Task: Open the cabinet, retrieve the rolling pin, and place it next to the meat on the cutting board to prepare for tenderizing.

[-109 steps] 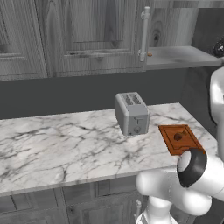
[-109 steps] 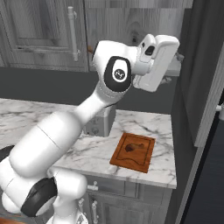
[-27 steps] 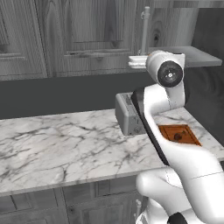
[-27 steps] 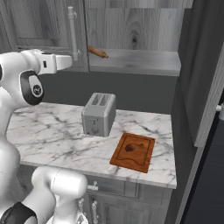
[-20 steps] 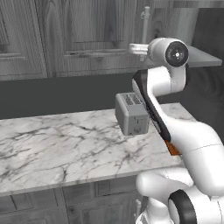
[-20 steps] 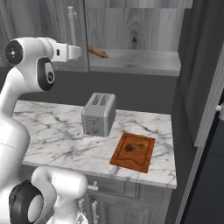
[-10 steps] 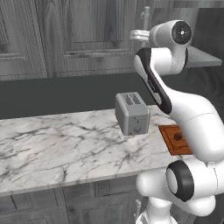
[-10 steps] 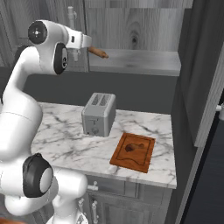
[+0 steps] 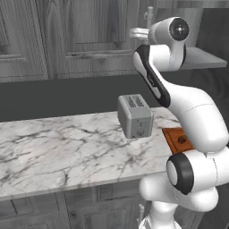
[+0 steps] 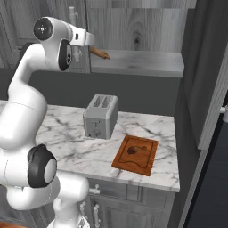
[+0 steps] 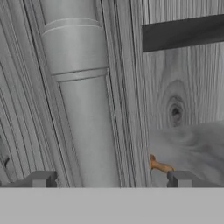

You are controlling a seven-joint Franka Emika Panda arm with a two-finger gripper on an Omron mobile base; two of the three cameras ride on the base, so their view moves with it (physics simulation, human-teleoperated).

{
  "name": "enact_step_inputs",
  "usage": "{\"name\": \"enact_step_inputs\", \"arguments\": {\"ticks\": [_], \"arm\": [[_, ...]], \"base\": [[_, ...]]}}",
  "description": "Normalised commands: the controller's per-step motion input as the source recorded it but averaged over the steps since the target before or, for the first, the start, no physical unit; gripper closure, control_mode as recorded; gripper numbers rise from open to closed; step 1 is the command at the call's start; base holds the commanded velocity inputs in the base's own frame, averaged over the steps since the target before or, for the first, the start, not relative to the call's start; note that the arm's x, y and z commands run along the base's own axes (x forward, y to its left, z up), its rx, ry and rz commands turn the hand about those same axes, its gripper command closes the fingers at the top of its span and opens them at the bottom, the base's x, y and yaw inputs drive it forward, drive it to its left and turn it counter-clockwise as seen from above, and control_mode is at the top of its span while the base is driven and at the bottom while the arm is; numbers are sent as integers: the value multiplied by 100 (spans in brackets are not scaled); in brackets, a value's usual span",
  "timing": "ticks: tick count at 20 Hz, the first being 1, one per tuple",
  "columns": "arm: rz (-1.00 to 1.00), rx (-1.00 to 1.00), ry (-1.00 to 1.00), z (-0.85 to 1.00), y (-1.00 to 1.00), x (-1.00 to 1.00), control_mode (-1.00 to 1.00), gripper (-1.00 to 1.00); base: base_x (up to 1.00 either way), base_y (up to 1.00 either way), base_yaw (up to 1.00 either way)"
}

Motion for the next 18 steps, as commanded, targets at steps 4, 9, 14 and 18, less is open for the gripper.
{"name": "enact_step_inputs", "arguments": {"ticks": [4,9,14,18], "arm": [[1,0,0,0,13,25,-100,-100],[1,0,0,0,6,8,-100,100],[0,0,0,0,3,0,-100,100],[1,0,1,0,7,1,-100,100]], "base": [[0,0,0],[0,0,0],[0,0,0],[0,0,0]]}}
